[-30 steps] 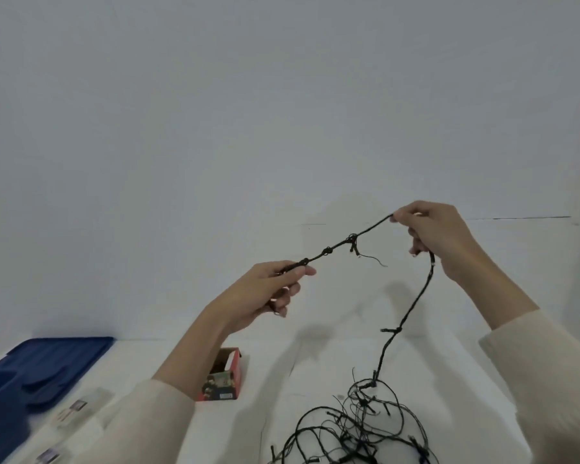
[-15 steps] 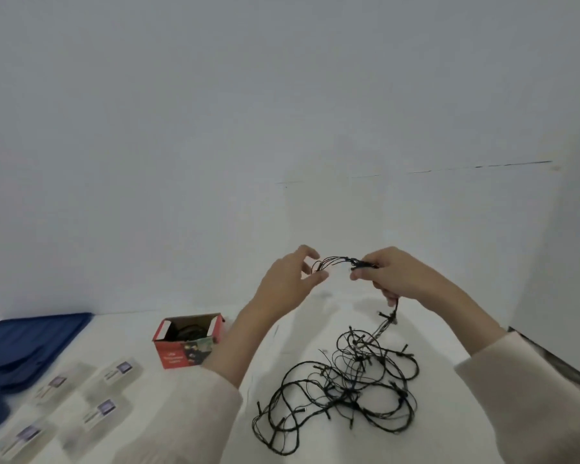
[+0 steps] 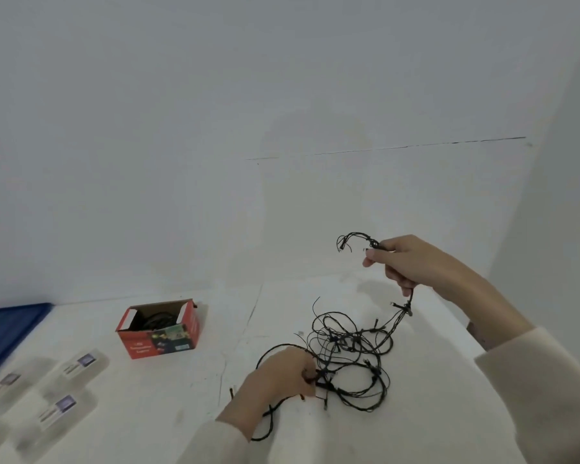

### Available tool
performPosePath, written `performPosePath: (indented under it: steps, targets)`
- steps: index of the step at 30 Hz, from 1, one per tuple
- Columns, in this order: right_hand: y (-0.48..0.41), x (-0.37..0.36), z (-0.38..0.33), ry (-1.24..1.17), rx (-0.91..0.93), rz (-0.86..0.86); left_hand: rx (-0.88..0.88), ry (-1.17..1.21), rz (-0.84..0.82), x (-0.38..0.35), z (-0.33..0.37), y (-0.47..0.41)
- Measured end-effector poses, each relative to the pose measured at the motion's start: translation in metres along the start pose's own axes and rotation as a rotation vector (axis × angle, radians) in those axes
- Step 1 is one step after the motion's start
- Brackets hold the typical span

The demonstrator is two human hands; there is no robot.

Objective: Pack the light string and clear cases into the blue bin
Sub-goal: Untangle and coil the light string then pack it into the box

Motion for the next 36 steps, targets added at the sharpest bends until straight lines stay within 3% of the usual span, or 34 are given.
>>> performPosePath:
  steps: [2, 5, 11, 14, 19, 24, 30, 32, 34, 36]
  targets:
    - [0.002, -0.003, -0.003, -0.003, 0.031, -0.014, 0.000, 0.048, 0.047, 0.015, -0.001, 0.000]
    - [0.009, -0.006, -0.019, -0.095, 0.150, -0.074, -0.050, 0.207, 0.248, 0.073, 0.013, 0.010]
    - [0.019, -0.027, -0.060, -0.204, 0.250, -0.401, -0.270, 0.667, 0.479, 0.189, 0.072, 0.046]
    - [0.014, -0.006, -0.077, -0.319, 0.269, -0.293, -0.233, 0.632, 0.540, 0.220, 0.073, 0.065]
    - [0.010, 0.061, -0.090, -0.711, 0.266, -0.034, -0.146, 0.505, 0.446, 0.226, 0.038, 0.088]
    - [0.011, 0.074, -0.096, -0.633, 0.286, 0.037, -0.105, 0.565, 0.472, 0.234, 0.014, 0.101]
    - [0.007, 0.101, -0.088, -0.899, 0.308, 0.193, -0.025, 0.560, 0.400, 0.232, -0.007, 0.116]
    - [0.009, 0.106, -0.081, -0.776, 0.300, 0.315, -0.030, 0.591, 0.412, 0.232, -0.008, 0.124]
    - [0.016, 0.099, -0.084, -0.356, 0.289, 0.410, -0.072, 0.623, 0.504, 0.242, -0.001, 0.127]
    - [0.026, 0.075, -0.098, -0.027, 0.320, 0.361, -0.146, 0.573, 0.609, 0.259, 0.025, 0.126]
Point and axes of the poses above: each hand's wrist, its own y-axis away from the middle knuckle, its own x-axis out of the back of the hand, z = x × y, the point moved 6 cm from there along -y, towards the middle knuckle, and after that the axes turned 7 degrees about -x, right-handed, at the moved point
